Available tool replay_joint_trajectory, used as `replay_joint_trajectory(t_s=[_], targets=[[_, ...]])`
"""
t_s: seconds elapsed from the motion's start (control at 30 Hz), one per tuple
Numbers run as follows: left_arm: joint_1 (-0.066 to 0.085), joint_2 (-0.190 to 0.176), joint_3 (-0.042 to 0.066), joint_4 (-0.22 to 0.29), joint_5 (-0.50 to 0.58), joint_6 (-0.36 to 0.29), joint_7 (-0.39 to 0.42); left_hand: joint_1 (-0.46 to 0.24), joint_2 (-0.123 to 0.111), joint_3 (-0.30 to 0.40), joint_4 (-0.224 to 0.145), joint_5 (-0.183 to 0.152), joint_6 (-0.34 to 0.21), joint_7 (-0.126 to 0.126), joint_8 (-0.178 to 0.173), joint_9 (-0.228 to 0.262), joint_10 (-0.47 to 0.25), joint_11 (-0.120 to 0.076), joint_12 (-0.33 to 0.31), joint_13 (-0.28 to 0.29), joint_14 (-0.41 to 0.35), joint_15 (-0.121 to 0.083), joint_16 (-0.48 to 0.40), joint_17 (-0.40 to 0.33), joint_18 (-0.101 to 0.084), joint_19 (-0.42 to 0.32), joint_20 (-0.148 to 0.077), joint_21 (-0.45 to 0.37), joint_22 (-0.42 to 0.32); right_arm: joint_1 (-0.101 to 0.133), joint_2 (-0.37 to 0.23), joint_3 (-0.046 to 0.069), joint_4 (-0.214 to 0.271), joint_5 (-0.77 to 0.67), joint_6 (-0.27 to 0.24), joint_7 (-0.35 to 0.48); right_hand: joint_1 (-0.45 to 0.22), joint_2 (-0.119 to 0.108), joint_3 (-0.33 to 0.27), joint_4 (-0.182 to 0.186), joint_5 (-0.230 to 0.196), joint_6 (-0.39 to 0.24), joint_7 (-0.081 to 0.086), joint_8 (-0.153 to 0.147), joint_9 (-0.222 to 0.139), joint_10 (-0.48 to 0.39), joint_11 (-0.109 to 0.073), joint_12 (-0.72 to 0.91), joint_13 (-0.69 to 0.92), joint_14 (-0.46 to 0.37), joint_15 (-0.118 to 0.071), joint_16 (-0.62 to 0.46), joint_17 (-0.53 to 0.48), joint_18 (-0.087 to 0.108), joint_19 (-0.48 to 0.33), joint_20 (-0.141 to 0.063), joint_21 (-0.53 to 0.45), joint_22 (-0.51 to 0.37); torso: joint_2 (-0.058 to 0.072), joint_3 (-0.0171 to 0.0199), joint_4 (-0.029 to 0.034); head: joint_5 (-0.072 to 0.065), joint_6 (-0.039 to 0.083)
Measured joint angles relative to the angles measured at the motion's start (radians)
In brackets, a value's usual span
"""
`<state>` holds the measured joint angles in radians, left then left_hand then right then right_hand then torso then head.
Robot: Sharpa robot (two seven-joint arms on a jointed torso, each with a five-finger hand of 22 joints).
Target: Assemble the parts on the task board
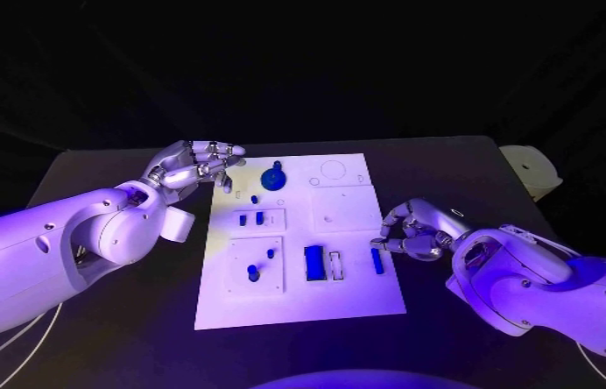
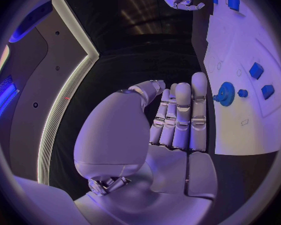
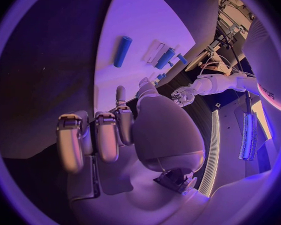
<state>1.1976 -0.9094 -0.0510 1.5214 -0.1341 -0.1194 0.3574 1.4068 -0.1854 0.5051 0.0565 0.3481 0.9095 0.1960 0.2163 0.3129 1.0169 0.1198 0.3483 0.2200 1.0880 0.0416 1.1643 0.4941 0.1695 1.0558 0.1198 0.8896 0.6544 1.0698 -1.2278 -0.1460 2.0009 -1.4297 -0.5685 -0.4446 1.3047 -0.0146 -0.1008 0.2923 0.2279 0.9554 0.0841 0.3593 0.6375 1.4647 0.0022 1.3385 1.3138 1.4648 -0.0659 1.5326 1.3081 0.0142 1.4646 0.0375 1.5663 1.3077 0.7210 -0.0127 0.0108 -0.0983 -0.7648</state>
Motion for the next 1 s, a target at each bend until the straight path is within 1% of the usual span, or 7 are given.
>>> replay_joint_trajectory(t_s=[0.1,0.17,0.2,0.4,0.47,0.87,1.0], targets=[[0.0,0.0,0.0,0.0,0.0,0.0,0.0,0.0,0.0,0.0,0.0,0.0,0.0,0.0,0.0,0.0,0.0,0.0,0.0,0.0,0.0,0.0,0.0,0.0,0.0,0.0,0.0,0.0,0.0,-0.008,-0.005,-0.002,-0.002,-0.02,0.004,0.0,0.0,0.0,-0.007,-0.001,0.0,0.006,0.001,0.0,-0.001,0.0,0.0,0.0,0.0,0.0,0.0,0.0,0.0,0.0,0.0,0.0,0.0,0.0,0.0,0.0007,-0.0001,-0.004,0.001],[0.0,0.0,0.0,0.0,0.0,0.0,0.0,0.0,0.0,0.0,0.0,0.0,0.0,0.0,0.0,0.0,0.0,0.0,0.0,0.001,0.0,0.0,0.0,0.0,0.0,0.0,0.0,0.0,0.0,-0.014,-0.007,-0.003,-0.003,-0.033,0.008,-0.002,0.0,0.0,-0.013,-0.001,-0.004,0.011,-0.004,0.0,-0.001,0.0,0.0,0.0,0.0,0.0,0.0,0.0,0.0,0.0,0.0,0.0,0.0,0.0,0.001,0.0009,0.0001,-0.006,0.001],[0.0,0.0,0.0,0.0,0.0,0.001,0.0,0.0,0.0,0.0,0.0,0.0,0.0,0.0,0.0,0.0,0.0,0.0,0.0,0.001,0.0,0.0,0.0,0.0,0.0,0.0,0.0,0.0,0.0,-0.019,-0.007,-0.004,-0.004,-0.041,0.011,-0.003,0.0,0.0,-0.015,0.001,-0.004,0.015,0.0,0.0,-0.001,0.0,0.0,0.0,0.0,0.0,0.0,0.0,0.0,0.0,0.0,0.0,0.0,0.0,0.001,0.001,0.0005,-0.007,0.001],[0.0,0.0,0.0,0.0,0.0,0.001,0.001,0.0,0.0,0.0,0.0,0.0,0.0,0.0,0.0,0.0,0.0,0.0,0.0,0.001,0.0,0.0,0.0,0.0,0.0,0.0,0.0,0.0,0.0,-0.035,0.0,-0.005,-0.01,-0.078,0.031,-0.019,0.0,0.0,-0.022,0.0,-0.008,0.019,-0.004,0.0,-0.001,0.0,0.0,0.0,0.0,0.0,0.0,0.0,0.0,0.0,0.0,0.0,0.0,0.0,0.002,-0.0006,0.0025,-0.009,0.001],[0.0,-0.001,0.0,0.001,0.0,0.001,0.001,0.0,0.0,0.0,0.0,0.0,0.0,0.0,0.0,0.0,0.0,0.0,0.0,0.001,0.0,0.0,0.0,0.0,0.0,0.0,0.0,0.0,0.0,-0.04,0.005,-0.005,-0.014,-0.089,0.038,-0.026,-0.006,0.005,-0.022,0.0,-0.008,0.022,-0.001,0.0,-0.001,0.0,0.0,0.001,0.0,0.0,0.0,0.0,0.0,0.0,0.0,0.0,0.0,0.0,0.002,-0.0011,0.003,-0.009,0.001],[0.0,-0.004,0.0,0.003,0.0,0.001,0.001,0.0,0.0,0.0,0.0,0.0,0.0,0.0,0.0,0.0,0.0,0.0,0.0,0.001,0.0,0.0,0.0,0.0,0.0,0.0,0.0,0.0,0.0,-0.067,0.044,-0.005,-0.039,-0.138,0.068,-0.058,-0.007,0.007,-0.026,-0.004,-0.008,0.025,-0.004,0.001,0.001,-0.002,0.002,0.003,0.0,0.0,0.0,0.0,0.0,0.0,0.0,0.0,0.0,0.0,0.002,-0.0014,0.0035,-0.005,-0.005],[0.0,-0.005,0.0,0.004,0.0,0.001,0.001,0.0,0.0,0.0,0.0,0.0,0.0,0.0,0.0,0.0,0.0,0.0,0.0,0.001,0.0,0.0,0.0,0.0,0.0,0.0,0.0,0.0,0.0,-0.072,0.054,-0.002,-0.047,-0.154,0.069,-0.062,0.029,0.016,-0.024,-0.006,-0.008,0.031,-0.006,0.001,0.001,-0.003,0.003,0.003,0.04,0.0,0.0,0.0,0.0,0.0,0.0,0.0,0.0,0.0,0.002,-0.0012,0.0035,-0.004,-0.006]])
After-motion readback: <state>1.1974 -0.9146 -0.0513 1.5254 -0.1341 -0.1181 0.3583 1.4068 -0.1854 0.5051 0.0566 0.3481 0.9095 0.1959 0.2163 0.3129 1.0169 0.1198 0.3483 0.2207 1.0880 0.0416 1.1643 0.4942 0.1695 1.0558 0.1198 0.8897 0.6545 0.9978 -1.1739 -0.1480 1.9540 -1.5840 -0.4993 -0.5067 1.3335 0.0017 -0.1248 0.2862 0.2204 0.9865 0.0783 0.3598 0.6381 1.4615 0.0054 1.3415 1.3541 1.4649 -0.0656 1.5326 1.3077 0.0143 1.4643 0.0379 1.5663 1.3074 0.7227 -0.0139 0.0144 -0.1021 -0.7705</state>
